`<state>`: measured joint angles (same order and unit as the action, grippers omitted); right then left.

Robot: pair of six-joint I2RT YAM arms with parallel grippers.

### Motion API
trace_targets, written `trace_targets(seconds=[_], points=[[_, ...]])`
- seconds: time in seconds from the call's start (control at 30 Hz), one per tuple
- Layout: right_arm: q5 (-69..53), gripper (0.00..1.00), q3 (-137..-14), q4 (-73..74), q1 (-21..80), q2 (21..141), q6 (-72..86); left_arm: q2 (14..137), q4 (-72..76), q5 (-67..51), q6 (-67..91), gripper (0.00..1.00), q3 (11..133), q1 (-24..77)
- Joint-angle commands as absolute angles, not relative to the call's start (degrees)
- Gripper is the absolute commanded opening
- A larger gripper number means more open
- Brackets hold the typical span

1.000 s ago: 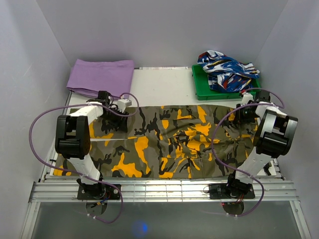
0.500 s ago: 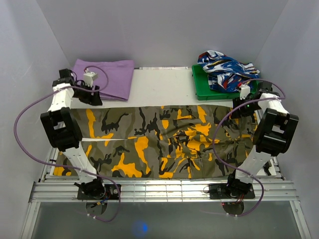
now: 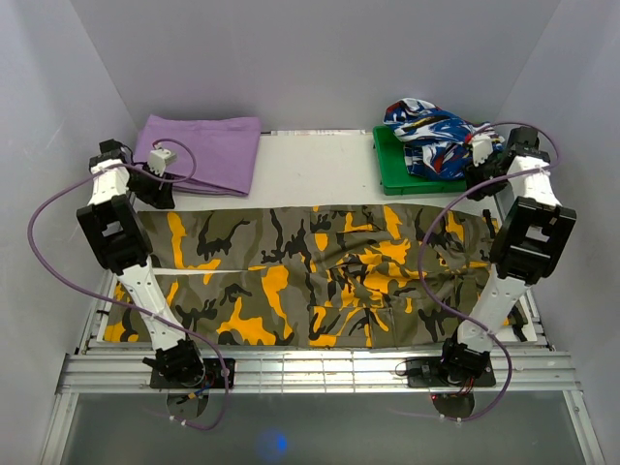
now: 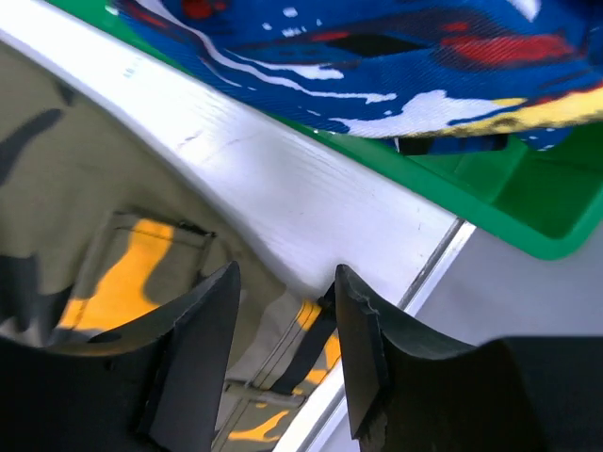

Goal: Fold and stack the trousers
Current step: Fold the trousers

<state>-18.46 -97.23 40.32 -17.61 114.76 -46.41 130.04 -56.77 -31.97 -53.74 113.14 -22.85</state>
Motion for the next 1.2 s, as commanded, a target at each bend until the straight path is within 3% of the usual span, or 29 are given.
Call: trace_targets(seconds=[0.0,0.13,0.27,0.43,0.53,0.73,0.83,0.93,1.17], points=[[-14.9,0.51,-97.8,38.3,-17.7,118.9,-48.1,128.4,-53.0,-31.6,-55.8,0.67,111.6,-23.7],[-14.9,0.53,-96.6,37.3,-18.5,120.9,-55.6,129.7,-53.2,-33.2,-57.7,0.67,112.3,-25.2],[-18.6,0.77,-95.3,39.0,-20.1,122.3,-62.0,130.6,-54.9,-36.2,-59.7,0.72,113.0,-26.9],[-19.2,0.82,-94.3,40.5,-20.6,125.9,-67.1,131.3,-55.7,-38.8,-60.2,0.75,112.8,-27.8],[-19.4,0.76,-95.9,45.5,-20.6,128.5,-70.1,131.8,-56.0,-39.5,-59.9,0.75,113.4,-28.3],[-17.6,0.5,-93.0,45.6,-20.6,130.0,-73.3,135.0,-58.2,-39.5,-62.8,0.75,115.7,-29.4],[-17.8,0.35,-91.9,45.7,-20.6,129.7,-74.2,136.8,-60.3,-41.2,-64.9,0.75,119.4,-30.1],[-17.7,0.08,-92.0,46.8,-20.6,129.9,-75.1,138.7,-61.3,-42.4,-67.4,0.75,122.0,-30.2],[-19.5,0.08,-91.9,47.0,-20.6,127.6,-75.5,139.8,-61.3,-49.0,-70.8,0.8,124.1,-30.5]])
